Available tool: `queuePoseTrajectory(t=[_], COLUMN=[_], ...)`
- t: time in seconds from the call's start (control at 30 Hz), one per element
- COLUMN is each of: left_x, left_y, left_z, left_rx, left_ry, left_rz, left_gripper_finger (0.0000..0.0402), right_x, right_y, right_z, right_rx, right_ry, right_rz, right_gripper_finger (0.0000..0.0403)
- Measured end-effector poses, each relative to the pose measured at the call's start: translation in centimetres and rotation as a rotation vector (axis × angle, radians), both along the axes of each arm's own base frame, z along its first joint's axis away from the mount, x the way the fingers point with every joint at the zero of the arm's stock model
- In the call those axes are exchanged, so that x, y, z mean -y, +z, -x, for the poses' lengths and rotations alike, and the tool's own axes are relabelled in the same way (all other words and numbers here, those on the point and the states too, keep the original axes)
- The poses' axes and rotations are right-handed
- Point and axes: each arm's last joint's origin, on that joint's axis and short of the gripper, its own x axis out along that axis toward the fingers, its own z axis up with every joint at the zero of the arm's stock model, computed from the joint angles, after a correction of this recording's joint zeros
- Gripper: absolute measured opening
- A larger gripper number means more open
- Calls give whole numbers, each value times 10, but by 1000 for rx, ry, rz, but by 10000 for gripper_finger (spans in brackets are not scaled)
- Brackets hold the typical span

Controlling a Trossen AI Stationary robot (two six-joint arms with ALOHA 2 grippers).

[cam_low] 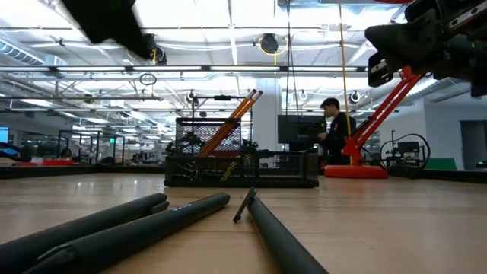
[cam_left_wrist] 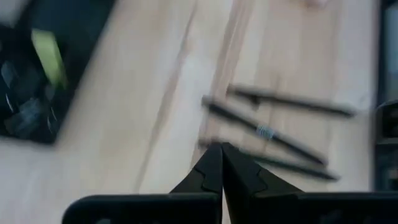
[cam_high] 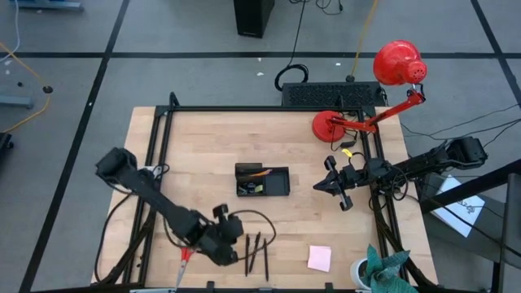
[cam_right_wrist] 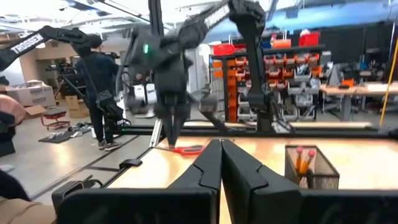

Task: Pick and place office supplies into organizer
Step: Put the black pen into the desk organizer

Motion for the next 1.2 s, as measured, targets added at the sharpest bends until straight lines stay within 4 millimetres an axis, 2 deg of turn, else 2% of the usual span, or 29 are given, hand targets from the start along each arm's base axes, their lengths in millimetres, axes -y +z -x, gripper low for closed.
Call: queuePoseTrajectory(t=[0.13, 0.23, 0.4, 0.5, 0.63, 0.9, 1.03, 1.2], left_x=[12, 18, 16, 13, 19, 34, 37, 30], left_y=[-23, -35, -46, -51, -44, -34, -37, -36], left_z=[1, -3, -22, -32, -41, -50, -57, -62], left_rx=[-35, -34, -10, -15, -62, -306, -325, -314], left_ry=[65, 131, 321, 414, 434, 547, 464, 511], left_rz=[-3, 66, 292, 339, 353, 384, 412, 425], left_gripper_finger=[3, 5, 8, 3, 2, 1, 3, 2], right_x=[0, 0, 0, 0, 0, 0, 0, -1], right_y=[1, 1, 0, 0, 1, 0, 0, 0], right_z=[0, 0, 0, 0, 0, 0, 0, 0], right_rx=[14, 17, 8, 8, 10, -2, -12, -14], right_ry=[-5, -7, -5, -5, -1, 5, 9, 25], right_rz=[27, 42, 31, 29, 7, -23, -44, -44], right_gripper_finger=[4, 4, 4, 4, 4, 4, 4, 4])
